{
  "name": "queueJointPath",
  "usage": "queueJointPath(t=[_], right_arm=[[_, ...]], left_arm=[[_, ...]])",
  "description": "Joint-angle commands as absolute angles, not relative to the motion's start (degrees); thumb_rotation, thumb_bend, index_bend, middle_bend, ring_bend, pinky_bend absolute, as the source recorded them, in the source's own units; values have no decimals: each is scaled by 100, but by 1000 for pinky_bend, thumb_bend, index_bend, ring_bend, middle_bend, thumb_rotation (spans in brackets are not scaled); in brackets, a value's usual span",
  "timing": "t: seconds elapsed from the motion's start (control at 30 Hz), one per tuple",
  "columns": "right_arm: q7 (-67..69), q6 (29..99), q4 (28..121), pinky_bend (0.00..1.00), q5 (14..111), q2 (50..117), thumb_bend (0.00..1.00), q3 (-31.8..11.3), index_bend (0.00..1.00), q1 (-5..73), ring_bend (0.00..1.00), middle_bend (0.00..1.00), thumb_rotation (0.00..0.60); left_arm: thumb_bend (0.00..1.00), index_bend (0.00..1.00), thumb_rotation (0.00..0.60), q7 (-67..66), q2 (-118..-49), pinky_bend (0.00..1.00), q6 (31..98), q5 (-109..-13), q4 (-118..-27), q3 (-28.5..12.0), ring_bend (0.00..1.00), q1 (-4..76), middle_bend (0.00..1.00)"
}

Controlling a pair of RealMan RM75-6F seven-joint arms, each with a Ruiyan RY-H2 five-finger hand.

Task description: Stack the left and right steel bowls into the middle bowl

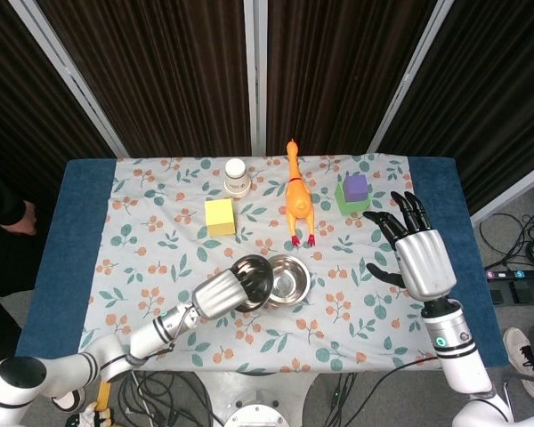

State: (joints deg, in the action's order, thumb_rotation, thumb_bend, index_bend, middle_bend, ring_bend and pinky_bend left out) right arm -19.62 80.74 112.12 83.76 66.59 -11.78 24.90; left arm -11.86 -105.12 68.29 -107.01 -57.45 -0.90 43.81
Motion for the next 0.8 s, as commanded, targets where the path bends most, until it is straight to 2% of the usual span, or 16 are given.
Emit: queueJointPath(t=[0.03, 0.37, 0.4, 0.53, 0.63, 0.8], right_arm=[[-1915, 8197, 11303, 0, 8531, 6543, 2, -1146, 225, 2386, 50, 324, 600], [-1678, 8232, 11253, 0, 8565, 6429, 3, -1175, 225, 2288, 50, 324, 600], [-1656, 8231, 11241, 0, 8563, 6427, 3, -1182, 225, 2284, 50, 324, 600], [-1596, 8210, 11182, 0, 8520, 6419, 3, -1208, 225, 2274, 50, 324, 600], [-1551, 8187, 11151, 0, 8478, 6423, 2, -1225, 225, 2269, 50, 324, 600], [-1540, 8194, 11163, 0, 8527, 6427, 2, -1221, 225, 2253, 50, 324, 600]], left_arm=[[341, 711, 600, -1163, -10729, 673, 6674, -10620, -5534, -212, 593, 4597, 715], [340, 708, 600, -938, -11338, 670, 6560, -10413, -4861, -333, 591, 4975, 709], [332, 688, 600, -917, -11384, 661, 6532, -10383, -4787, -318, 580, 4991, 687], [237, 431, 600, -598, -11382, 582, 6588, -10400, -4718, -191, 456, 5040, 501], [204, 306, 600, -514, -11355, 525, 6637, -10370, -4647, -140, 367, 5034, 413], [189, 279, 600, -585, -11066, 493, 6630, -10206, -4807, -135, 333, 4964, 390]])
